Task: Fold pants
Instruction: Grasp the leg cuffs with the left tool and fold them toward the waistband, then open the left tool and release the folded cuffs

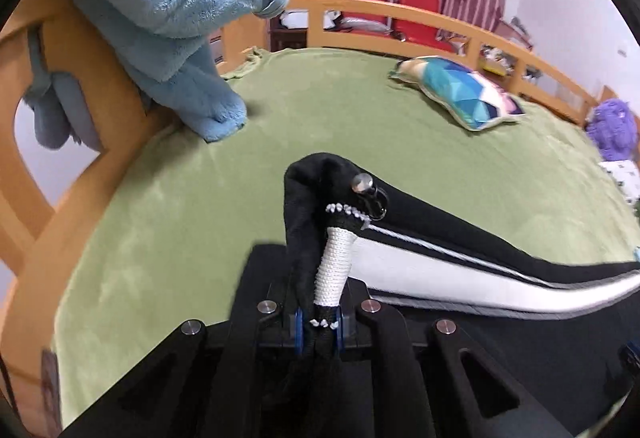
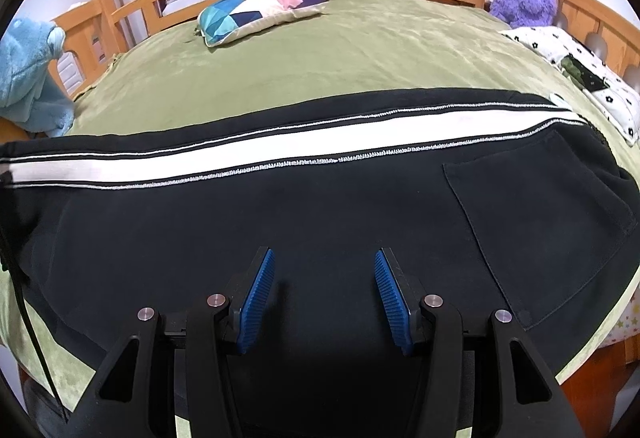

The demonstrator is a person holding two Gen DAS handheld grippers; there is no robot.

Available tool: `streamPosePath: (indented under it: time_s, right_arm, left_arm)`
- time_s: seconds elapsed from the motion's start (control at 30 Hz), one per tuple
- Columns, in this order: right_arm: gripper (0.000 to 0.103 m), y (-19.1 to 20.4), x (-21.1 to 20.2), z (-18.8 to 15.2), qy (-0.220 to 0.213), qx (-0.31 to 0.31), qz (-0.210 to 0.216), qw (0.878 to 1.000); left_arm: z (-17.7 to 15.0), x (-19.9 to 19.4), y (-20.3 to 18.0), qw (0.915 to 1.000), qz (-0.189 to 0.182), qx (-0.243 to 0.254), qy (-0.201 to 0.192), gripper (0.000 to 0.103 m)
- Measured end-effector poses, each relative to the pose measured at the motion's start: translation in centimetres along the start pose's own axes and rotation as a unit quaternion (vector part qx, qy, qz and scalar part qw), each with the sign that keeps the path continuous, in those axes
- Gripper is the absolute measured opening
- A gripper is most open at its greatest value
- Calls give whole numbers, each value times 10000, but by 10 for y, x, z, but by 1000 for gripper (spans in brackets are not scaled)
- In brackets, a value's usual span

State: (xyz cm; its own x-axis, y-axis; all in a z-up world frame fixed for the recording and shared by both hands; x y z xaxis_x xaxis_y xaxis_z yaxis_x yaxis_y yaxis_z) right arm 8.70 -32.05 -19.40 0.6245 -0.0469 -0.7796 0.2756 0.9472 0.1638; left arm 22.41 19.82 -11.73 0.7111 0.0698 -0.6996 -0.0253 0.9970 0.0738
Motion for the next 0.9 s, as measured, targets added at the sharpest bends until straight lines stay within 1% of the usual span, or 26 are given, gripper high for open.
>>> streamPosePath:
  time_s: [0.03, 0.07, 0.1, 0.13, 0.17, 0.2, 0.23, 0.3, 0.37, 0.43, 0.5, 0.57, 0.63, 0.7, 0.8, 0.9]
  right_arm:
    - [52, 0, 0, 1, 16, 51, 41, 10000]
    - [52, -1, -1, 2, 16, 92, 91, 9999]
    - [52, -1, -1, 2, 7, 102, 113, 9999]
    - [52, -1, -2, 2, -10, 96, 107, 9999]
    - [52, -1, -2, 2, -20, 75, 77, 9999]
    - [52, 0, -1, 2, -14, 62, 57, 10000]
    - [52, 0, -1, 1, 1, 53, 44, 10000]
    - [52, 1, 0, 1, 10, 51, 51, 10000]
    - [52, 1, 0, 0, -5, 33, 47, 10000]
    - [52, 3, -1, 0, -17, 14, 52, 10000]
    - [52, 4, -3, -1, -48, -7, 72, 10000]
    - [52, 5, -5, -2, -77, -38, 105, 9999]
    - [52, 7, -7, -2, -107, -111, 95, 9998]
    - [52, 9, -11, -3, -155, -193, 116, 9996]
    - [52, 12, -16, -6, -238, -289, 109, 9992]
    - [52, 15, -19, -8, -287, -379, 63, 9988]
  left_arm:
    - [6, 10, 1, 9999, -28, -26, 94, 11]
    - [10, 19, 2, 9998, -15, -33, 182, 15]
    - [12, 26, 3, 9995, 89, -13, 286, 21]
    - [13, 31, 4, 9989, 274, 13, 388, 24]
    - [11, 33, 5, 9978, 484, 48, 452, 31]
    - [9, 31, 6, 9970, 633, 72, 447, 36]
    - [7, 28, 5, 9971, 635, 67, 415, 39]
    - [2, 18, 3, 9986, 387, -19, 364, 53]
    - [-7, 5, 1, 9992, 173, -100, 354, 59]
    - [-21, -7, -2, 9992, -7, -142, 386, 59]
    - [-43, -21, -5, 9982, -319, -270, 440, 59]
    - [-70, -33, -6, 9950, -674, -513, 534, 59]
    - [-96, -41, -8, 9910, -940, -710, 638, 59]
    - [-122, -46, -8, 9873, -1125, -871, 701, 59]
    - [-145, -42, -6, 9806, -1386, -1115, 820, 59]
    - [-148, -35, 3, 9760, -1496, -1377, 781, 58]
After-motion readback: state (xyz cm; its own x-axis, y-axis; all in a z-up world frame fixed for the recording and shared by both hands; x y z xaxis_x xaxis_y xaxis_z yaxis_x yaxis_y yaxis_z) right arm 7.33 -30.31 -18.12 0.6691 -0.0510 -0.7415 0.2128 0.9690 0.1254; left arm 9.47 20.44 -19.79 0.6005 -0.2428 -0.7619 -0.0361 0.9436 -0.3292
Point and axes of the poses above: each gripper's, at about its wrist camera, not at the fingertips, and x roughly the way its jaws point, y to its left, z to its top, the point moved 5 cm from there along x, roughly the way its jaws point, and after that the axes turned 8 degrees about x, right-handed, at the moved point
